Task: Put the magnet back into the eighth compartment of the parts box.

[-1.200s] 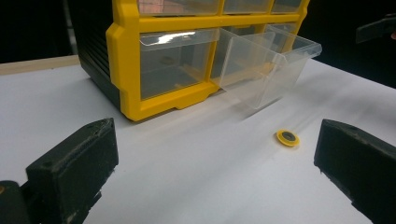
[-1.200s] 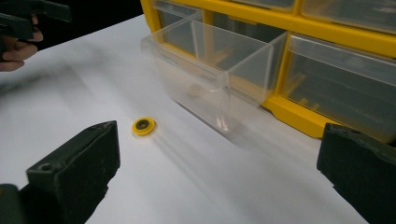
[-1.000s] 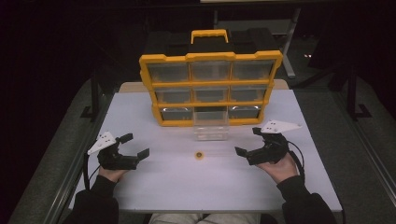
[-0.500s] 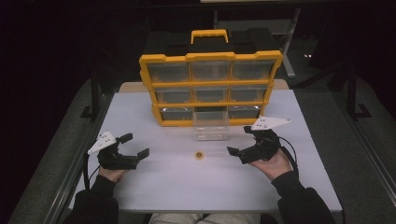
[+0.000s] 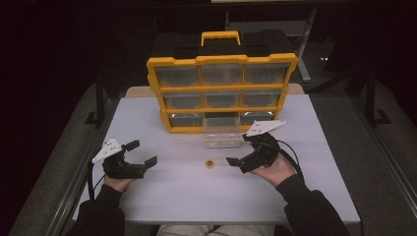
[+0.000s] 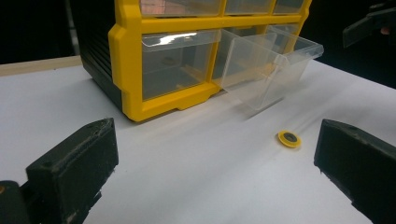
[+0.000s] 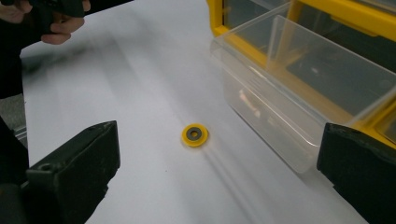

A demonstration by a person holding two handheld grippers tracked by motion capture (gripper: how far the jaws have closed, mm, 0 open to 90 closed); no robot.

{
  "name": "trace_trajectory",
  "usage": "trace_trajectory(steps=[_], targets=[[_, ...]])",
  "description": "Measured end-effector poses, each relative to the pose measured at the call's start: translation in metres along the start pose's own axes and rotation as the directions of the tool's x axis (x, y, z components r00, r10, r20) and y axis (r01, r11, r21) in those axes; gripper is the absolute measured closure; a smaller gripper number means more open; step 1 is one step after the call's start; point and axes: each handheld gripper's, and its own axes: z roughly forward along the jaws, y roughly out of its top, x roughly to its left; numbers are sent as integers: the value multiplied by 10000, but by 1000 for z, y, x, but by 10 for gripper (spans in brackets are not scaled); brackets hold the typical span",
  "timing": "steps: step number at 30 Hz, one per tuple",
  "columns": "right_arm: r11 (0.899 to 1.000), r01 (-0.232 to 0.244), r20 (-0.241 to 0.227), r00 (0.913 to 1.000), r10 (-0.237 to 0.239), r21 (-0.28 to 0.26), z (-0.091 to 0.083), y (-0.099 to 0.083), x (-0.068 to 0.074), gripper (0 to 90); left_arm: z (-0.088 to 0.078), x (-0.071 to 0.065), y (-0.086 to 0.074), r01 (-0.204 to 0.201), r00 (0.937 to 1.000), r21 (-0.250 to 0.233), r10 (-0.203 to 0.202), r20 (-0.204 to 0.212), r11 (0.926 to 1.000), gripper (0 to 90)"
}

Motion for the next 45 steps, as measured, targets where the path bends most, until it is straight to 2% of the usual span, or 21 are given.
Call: trace_trajectory(steps=[7,21,32,45], targets=[[9991,220,-335,9992,-208,365,12,6,5,0,0,0,0,-27,10000,48,27,1,10000,0],[9961,431,-627,9973,-383,769,29,14,9,0,0,0,0,-14,10000,54,14,13,10000,0],[9861,938,-918,9924,-816,1371,48,22,19,0,1,0,0,-18,10000,63,18,15,10000,0],[9761,1133,-1087,9896,-942,1855,67,25,23,0,1,0,0,-18,10000,59,17,62,10000,0]])
